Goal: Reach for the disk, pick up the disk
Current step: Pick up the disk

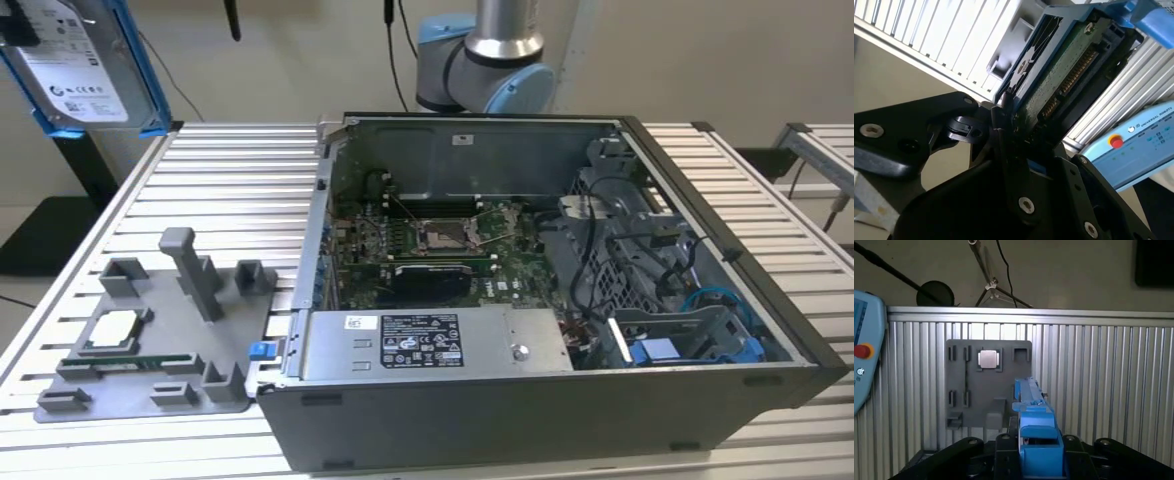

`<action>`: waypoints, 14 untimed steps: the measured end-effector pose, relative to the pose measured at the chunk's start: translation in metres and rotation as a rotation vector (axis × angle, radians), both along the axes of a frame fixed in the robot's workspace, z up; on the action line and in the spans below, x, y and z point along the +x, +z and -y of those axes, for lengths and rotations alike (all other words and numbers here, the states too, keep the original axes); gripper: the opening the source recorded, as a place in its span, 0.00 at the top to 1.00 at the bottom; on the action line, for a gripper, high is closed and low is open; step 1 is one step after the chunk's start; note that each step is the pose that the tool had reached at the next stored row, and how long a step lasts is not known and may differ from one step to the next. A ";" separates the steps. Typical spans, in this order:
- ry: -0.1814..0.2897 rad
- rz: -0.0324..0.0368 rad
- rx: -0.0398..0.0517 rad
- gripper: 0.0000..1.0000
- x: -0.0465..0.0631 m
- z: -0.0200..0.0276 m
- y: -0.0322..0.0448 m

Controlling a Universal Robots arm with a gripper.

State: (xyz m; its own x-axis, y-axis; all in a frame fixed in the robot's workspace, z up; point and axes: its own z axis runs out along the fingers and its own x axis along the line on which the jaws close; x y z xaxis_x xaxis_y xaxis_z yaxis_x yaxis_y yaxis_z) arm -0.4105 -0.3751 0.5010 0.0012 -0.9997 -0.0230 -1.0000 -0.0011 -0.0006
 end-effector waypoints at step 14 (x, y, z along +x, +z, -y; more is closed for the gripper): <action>0.000 -0.0018 0.0000 1.00 0.039 -0.0008 0.0001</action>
